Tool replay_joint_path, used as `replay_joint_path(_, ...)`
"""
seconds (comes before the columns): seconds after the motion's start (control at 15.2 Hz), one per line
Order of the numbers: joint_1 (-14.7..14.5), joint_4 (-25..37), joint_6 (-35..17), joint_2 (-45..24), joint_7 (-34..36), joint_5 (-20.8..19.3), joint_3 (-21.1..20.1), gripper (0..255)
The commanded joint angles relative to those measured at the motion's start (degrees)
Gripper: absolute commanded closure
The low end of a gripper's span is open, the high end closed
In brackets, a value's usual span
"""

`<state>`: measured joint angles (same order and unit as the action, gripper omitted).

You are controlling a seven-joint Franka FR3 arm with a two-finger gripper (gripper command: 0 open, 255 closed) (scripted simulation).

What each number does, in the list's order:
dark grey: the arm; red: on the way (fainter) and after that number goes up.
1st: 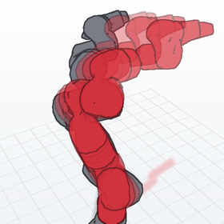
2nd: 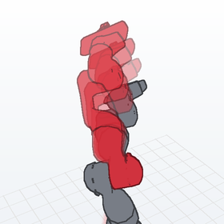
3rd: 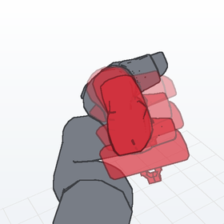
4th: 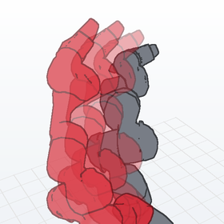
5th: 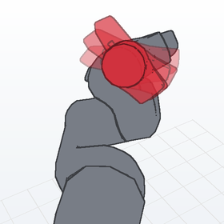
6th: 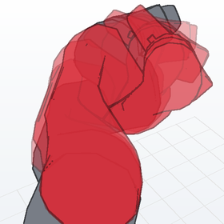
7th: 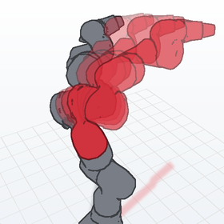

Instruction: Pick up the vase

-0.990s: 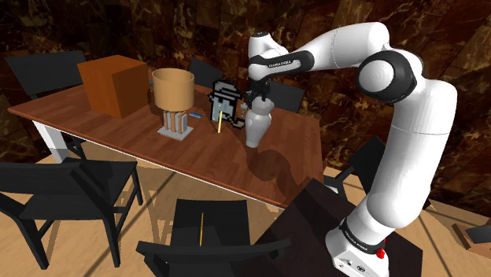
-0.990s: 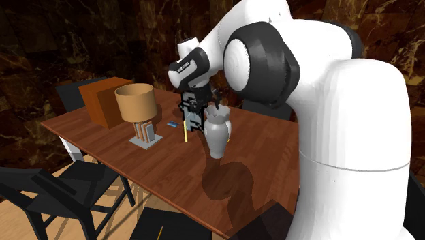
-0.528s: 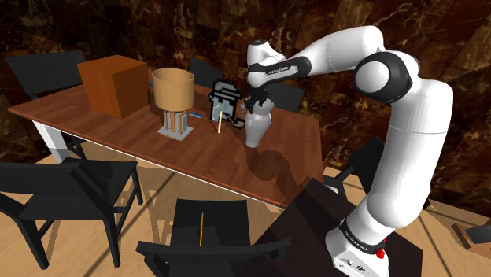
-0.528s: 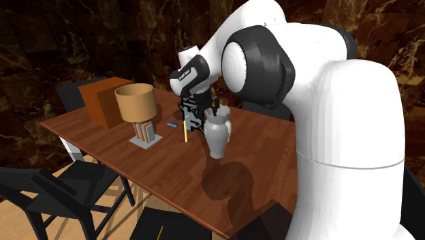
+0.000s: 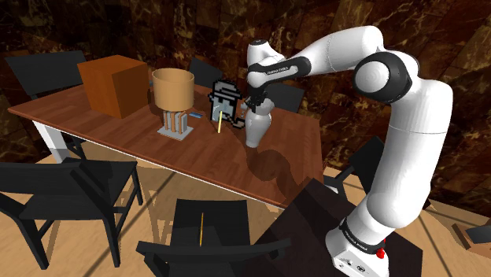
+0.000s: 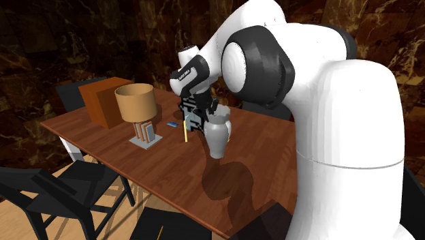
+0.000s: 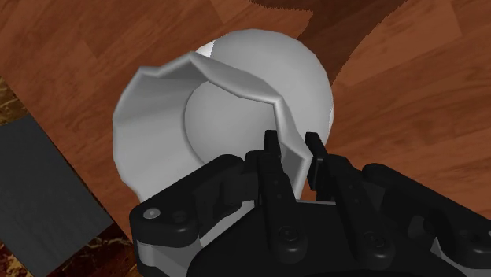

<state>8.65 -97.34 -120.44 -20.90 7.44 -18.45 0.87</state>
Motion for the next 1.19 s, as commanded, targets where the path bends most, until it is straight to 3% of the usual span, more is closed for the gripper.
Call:
replay_joint_path(0.0, -0.02, 0.05, 0.03, -0.1, 0.02, 0.02, -0.01, 255)
replay_joint_path(1.12, -0.18, 7.38, 9.98, 2.88, -2.95, 1.35, -0.34, 255)
